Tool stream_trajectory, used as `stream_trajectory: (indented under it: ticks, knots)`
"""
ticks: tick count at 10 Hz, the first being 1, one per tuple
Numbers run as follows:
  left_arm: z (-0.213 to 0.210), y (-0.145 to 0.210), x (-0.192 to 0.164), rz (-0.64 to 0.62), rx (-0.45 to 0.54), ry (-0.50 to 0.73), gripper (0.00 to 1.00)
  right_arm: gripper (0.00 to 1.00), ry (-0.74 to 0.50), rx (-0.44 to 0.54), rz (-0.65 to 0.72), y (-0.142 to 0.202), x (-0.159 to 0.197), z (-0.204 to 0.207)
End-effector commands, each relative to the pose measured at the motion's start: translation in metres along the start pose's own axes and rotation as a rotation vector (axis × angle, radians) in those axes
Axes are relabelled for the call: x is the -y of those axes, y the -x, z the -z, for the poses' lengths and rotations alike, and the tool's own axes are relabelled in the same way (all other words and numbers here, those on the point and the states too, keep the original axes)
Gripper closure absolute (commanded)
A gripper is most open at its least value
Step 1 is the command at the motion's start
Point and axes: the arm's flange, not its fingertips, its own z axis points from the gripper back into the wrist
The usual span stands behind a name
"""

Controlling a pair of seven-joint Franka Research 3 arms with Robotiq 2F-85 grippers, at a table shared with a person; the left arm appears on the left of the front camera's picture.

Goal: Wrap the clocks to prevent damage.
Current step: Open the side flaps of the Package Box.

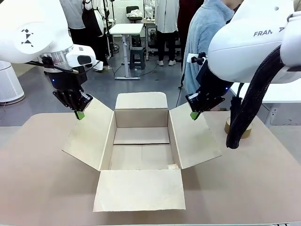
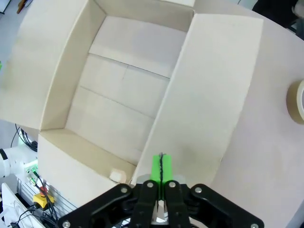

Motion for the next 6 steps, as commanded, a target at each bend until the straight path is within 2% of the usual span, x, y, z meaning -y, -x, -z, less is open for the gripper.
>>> stream_trajectory:
  ticks: [1, 3, 4, 6]
  knots:
    - [-0.006, 0.003, -0.004, 0.009, 0.047, 0.009, 1.00, 1.00, -0.017, 0.012, -0.023, 0.005, 0.001, -0.002]
    - [-0.004, 0.000, -0.002, -0.002, 0.015, 0.004, 1.00, 0.99, -0.006, 0.007, -0.008, 0.001, -0.003, -0.004]
    - [-0.007, 0.000, 0.003, -0.003, 0.035, 0.011, 1.00, 0.99, 0.072, -0.026, 0.065, -0.003, -0.010, 0.007]
    - [-0.005, -0.006, 0.026, -0.057, 0.030, -0.032, 1.00, 0.99, 0.167, -0.076, 0.123, -0.007, -0.026, 0.027]
